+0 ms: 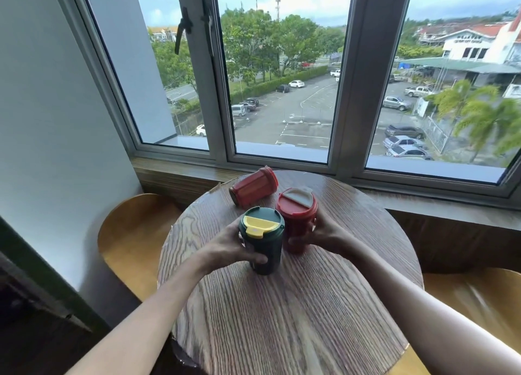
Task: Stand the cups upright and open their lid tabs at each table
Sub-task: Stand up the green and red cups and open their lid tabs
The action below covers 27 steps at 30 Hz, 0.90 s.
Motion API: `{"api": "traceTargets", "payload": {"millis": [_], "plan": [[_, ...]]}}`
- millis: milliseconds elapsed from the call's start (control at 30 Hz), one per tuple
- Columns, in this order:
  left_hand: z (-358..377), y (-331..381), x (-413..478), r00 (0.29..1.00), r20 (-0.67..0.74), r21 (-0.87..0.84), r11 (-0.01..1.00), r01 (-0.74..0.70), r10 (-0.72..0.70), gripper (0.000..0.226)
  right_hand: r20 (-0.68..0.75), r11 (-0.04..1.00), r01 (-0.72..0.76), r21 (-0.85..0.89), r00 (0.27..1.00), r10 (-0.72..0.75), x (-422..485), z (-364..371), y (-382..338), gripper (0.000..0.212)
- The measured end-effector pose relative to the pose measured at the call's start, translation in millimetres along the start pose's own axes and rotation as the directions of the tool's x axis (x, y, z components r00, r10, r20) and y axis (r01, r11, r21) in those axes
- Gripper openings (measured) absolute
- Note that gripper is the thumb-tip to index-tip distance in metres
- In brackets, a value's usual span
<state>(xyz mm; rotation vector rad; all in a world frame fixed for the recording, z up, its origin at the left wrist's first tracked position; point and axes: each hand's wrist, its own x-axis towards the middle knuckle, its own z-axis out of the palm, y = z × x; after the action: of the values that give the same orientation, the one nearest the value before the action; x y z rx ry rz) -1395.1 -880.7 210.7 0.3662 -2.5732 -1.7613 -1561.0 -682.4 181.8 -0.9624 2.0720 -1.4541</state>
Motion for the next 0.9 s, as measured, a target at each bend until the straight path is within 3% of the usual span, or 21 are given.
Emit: {"api": "traceTargets", "payload": {"millis": [167, 500, 667, 767, 833, 900], "plan": [[3, 3, -2, 1.000, 0.018, -0.005, 1.000, -0.011, 0.011, 0.077, 0.071, 0.999, 0.015, 0.046, 0.997, -0.018, 3, -1, -5, 0.086], [4, 5, -2, 0.999, 0.054, -0.007, 1.000, 0.001, -0.001, 0.081, 0.174, 0.994, -0.100, 0.042, 0.980, 0.091, 9, -15, -4, 0.075], [5, 2, -1, 0.998, 0.064, -0.060, 0.998, 0.008, -0.004, 0.078, 0.204, 0.992, -0.117, 0.045, 0.973, 0.105, 12, -17, 2, 0.086], [0, 0, 1, 0.990, 0.124, 0.014, 0.998, 0.063, -0.064, 0.077, 0.264, 0.988, -0.156, 0.001, 0.953, 0.150, 15, -28, 2, 0.089], [-9, -7, 5, 0.971, 0.196, 0.041, 0.991, 0.129, -0.134, 0.073, 0.212, 0.982, -0.190, -0.004, 0.959, 0.186, 17, -42, -1, 0.080], [-23, -19, 13, 0.973, 0.167, 0.073, 0.986, 0.149, -0.159, 0.065, 0.006, 0.985, -0.170, -0.021, 0.985, 0.170, 20, -55, -13, 0.052]]}}
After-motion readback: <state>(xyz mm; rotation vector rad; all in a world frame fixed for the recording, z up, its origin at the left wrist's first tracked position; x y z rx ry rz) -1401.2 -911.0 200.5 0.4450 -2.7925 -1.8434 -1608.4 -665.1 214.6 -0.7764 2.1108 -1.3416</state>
